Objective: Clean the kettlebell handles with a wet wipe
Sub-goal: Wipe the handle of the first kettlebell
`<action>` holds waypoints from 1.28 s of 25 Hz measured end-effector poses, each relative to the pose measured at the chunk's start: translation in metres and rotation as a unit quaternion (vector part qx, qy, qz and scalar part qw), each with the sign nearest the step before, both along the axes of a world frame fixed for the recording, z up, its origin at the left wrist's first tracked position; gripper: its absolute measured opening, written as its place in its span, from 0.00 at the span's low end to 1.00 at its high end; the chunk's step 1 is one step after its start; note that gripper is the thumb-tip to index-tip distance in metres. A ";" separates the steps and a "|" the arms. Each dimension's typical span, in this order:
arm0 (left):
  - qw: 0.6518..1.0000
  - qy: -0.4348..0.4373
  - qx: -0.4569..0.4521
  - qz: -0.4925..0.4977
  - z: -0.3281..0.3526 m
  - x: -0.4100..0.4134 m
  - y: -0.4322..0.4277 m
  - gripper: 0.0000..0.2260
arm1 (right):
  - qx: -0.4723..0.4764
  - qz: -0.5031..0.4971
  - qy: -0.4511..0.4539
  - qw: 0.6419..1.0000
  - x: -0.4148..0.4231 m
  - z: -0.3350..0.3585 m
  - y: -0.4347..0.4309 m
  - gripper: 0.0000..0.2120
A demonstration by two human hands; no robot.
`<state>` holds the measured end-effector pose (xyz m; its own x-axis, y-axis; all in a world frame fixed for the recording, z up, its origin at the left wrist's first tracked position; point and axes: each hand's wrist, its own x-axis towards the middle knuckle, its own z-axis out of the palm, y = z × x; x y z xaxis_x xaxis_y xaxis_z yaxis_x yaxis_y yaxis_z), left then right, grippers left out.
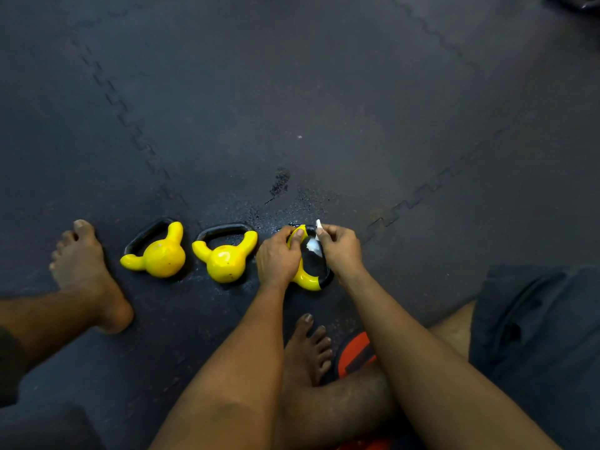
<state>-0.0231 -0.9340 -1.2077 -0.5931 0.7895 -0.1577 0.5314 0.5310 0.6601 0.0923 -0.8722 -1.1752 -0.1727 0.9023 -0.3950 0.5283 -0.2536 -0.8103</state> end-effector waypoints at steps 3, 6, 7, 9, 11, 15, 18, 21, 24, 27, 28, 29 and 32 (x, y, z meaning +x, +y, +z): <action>1.000 -0.002 -0.011 0.003 0.003 0.002 0.004 0.16 | 0.046 -0.009 -0.059 0.997 0.005 0.005 -0.017 0.17; 0.999 0.010 -0.035 0.009 0.007 0.005 0.008 0.16 | 0.091 0.007 -0.214 0.973 0.006 0.007 -0.033 0.20; 0.999 0.017 -0.038 0.007 0.008 0.007 0.008 0.16 | 0.095 0.020 -0.251 0.963 0.005 0.010 -0.035 0.21; 0.999 0.018 -0.032 0.002 0.008 0.008 0.005 0.16 | 0.092 0.021 -0.242 0.966 0.001 0.017 -0.032 0.21; 1.000 0.007 -0.018 0.003 0.006 0.005 0.003 0.15 | 0.092 0.017 -0.188 0.978 -0.004 0.017 -0.024 0.20; 1.000 -0.009 0.002 0.007 0.004 0.000 -0.001 0.16 | -0.046 -0.029 0.042 0.998 0.005 0.011 -0.004 0.15; 0.999 -0.045 0.028 0.008 -0.002 -0.007 -0.005 0.18 | -0.269 -0.048 0.223 0.936 0.015 0.016 0.000 0.16; 0.995 -0.084 0.047 0.021 -0.005 -0.011 -0.007 0.19 | -0.321 -0.007 0.238 0.917 0.015 0.022 -0.001 0.16; 0.996 -0.069 0.045 0.019 -0.005 -0.009 -0.006 0.19 | -0.283 -0.042 0.207 0.936 0.007 0.017 0.006 0.17; 0.999 -0.025 0.028 -0.037 0.000 -0.003 -0.005 0.15 | -0.212 -0.072 0.127 0.966 -0.001 0.011 0.017 0.14; 0.998 -0.012 0.027 -0.047 0.003 0.000 -0.006 0.14 | -0.192 -0.063 0.102 0.974 -0.001 0.010 0.019 0.13; 0.998 -0.004 0.025 -0.050 0.006 0.002 -0.006 0.13 | -0.179 -0.044 0.085 0.979 0.001 0.007 0.019 0.14; 1.000 -0.011 0.006 -0.025 0.007 0.002 -0.003 0.14 | -0.112 0.000 0.023 0.993 0.005 0.010 0.011 0.14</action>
